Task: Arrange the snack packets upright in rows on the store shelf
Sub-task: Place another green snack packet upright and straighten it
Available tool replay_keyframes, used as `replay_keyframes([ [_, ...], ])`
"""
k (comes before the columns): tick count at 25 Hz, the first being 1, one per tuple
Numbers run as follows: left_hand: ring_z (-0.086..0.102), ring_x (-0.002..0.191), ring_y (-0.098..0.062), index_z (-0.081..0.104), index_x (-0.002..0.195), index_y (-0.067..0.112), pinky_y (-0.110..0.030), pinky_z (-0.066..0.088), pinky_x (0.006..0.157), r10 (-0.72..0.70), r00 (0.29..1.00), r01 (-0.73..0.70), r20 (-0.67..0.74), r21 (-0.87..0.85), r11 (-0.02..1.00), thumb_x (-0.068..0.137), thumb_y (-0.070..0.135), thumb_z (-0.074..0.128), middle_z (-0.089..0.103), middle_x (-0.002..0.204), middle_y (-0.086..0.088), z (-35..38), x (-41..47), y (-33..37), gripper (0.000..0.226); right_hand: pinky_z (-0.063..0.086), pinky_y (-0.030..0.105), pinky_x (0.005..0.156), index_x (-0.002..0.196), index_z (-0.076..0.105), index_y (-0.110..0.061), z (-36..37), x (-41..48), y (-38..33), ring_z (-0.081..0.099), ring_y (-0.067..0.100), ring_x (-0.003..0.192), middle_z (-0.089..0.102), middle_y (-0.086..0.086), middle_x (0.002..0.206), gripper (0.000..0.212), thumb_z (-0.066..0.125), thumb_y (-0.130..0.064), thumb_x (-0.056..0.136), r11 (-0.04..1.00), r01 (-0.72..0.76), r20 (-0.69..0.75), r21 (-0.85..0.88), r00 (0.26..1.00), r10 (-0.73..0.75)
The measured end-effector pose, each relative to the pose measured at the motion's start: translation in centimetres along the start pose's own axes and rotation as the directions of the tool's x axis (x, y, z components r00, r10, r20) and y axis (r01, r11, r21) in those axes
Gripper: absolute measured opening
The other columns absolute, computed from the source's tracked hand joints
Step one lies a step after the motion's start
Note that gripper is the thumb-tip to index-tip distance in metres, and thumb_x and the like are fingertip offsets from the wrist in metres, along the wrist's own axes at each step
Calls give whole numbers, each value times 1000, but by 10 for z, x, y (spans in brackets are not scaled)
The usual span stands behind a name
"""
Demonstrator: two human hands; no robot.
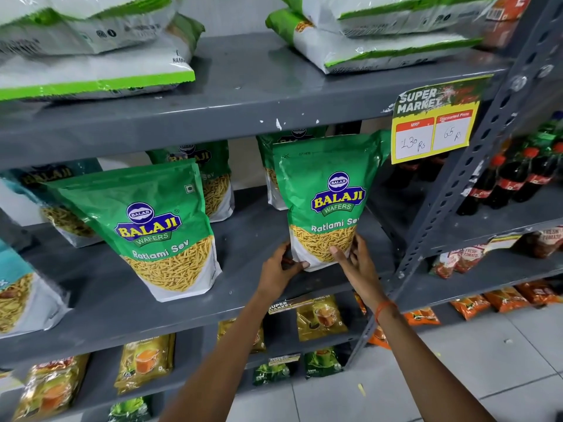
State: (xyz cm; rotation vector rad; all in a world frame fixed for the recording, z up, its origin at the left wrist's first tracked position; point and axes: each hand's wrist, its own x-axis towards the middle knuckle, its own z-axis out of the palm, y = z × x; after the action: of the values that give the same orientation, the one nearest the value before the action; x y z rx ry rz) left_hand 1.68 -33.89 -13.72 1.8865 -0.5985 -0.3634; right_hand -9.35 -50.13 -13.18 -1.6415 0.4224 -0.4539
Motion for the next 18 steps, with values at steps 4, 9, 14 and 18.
replay_keyframes([
  [4,61,91,-12,47,130,18,-6,46,73,8,1000,-8,-5,13,1000,80,23,70,66,115,-6,-1,-2,-4,55,44,26,96,131,32,-41,-2,2,4,49,-2,119,52,-12,132,77,64,-69,67,999,-8,13,-40,1000,9],
  [9,62,92,-15,46,132,15,-7,47,75,9,1000,-9,10,14,1000,83,23,68,66,116,-9,-1,-2,-3,55,46,31,98,132,31,-39,0,3,7,50,2,120,51,-9,133,75,62,-67,70,997,15,11,-78,1000,-14],
  [14,63,96,-18,40,137,18,-17,47,78,15,1000,-15,13,26,1000,83,25,67,65,116,-8,0,-8,5,60,40,42,107,141,20,-38,1,0,5,42,13,131,40,-2,146,78,51,-68,76,981,59,17,-187,998,-57],
  [18,60,102,-17,24,145,19,-22,49,86,-22,999,22,-40,5,1000,86,24,64,50,136,-8,-5,-28,8,72,17,26,115,149,4,-26,30,-29,3,8,9,145,6,2,159,82,31,-69,84,930,150,-195,-337,955,-225],
])
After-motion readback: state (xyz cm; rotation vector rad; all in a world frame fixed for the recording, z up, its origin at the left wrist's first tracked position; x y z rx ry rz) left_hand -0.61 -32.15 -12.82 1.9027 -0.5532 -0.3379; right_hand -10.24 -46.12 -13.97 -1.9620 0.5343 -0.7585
